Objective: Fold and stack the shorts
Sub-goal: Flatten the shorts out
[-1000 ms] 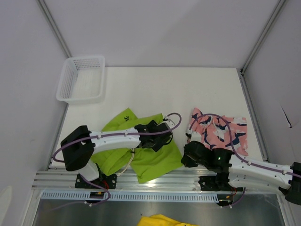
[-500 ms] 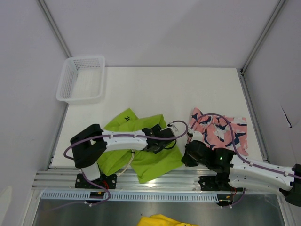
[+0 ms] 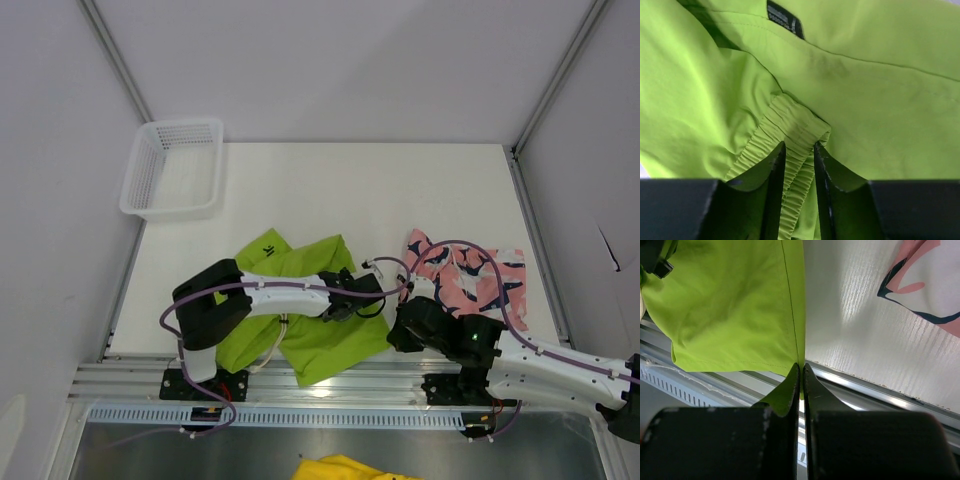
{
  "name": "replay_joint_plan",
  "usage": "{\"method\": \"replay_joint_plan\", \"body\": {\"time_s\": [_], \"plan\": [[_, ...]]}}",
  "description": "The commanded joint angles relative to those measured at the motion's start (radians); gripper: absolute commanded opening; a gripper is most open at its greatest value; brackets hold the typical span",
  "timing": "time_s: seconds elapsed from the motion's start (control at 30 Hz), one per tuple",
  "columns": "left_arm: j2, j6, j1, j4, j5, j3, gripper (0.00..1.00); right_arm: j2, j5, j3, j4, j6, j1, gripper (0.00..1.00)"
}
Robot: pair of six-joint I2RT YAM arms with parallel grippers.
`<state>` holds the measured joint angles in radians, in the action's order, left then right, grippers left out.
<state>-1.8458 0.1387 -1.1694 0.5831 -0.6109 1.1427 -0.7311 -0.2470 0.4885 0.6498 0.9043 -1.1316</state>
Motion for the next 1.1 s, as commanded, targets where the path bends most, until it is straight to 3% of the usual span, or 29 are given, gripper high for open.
{"method": "replay_joint_plan", "body": {"time_s": [0.0,0.1,0.27,0.43,0.63,0.7,0.73,0.8,0.83,1.0,1.07], "plan": [[0.063,0.039,0.002,0.014,-0.082,0.034,0.31,0.010,-0.015,0.038,0.024,-0.002,0.006,0.00],[0.146,0.084,0.039,0.011,-0.061,0.017,0.29,0.013,-0.029,0.039,0.036,0.002,0.009,0.00],[0.440,0.107,0.129,-0.061,0.075,-0.066,0.24,0.013,-0.035,0.035,0.045,0.005,0.027,0.00],[0.618,0.127,0.191,-0.037,0.180,-0.071,0.00,-0.001,-0.023,0.044,0.014,-0.018,0.052,0.00],[0.735,0.167,0.258,0.041,0.284,-0.023,0.00,-0.080,0.017,0.105,-0.016,-0.096,0.118,0.00],[0.755,0.132,0.269,0.043,0.377,-0.031,0.06,-0.097,0.023,0.124,-0.022,-0.114,0.133,0.00],[0.751,0.122,0.269,0.047,0.407,-0.034,0.19,-0.109,0.029,0.125,-0.025,-0.119,0.138,0.00],[0.731,0.107,0.245,0.067,0.447,-0.040,0.30,-0.113,0.047,0.125,-0.039,-0.131,0.156,0.00],[0.699,0.090,0.226,0.070,0.433,-0.046,0.39,-0.116,0.055,0.122,-0.042,-0.133,0.164,0.00],[0.585,0.084,0.136,0.017,0.396,-0.064,0.55,-0.097,0.081,0.104,-0.061,-0.130,0.187,0.00],[0.530,0.082,0.126,-0.014,0.415,-0.073,0.71,-0.087,0.092,0.098,-0.062,-0.125,0.188,0.00]]}}
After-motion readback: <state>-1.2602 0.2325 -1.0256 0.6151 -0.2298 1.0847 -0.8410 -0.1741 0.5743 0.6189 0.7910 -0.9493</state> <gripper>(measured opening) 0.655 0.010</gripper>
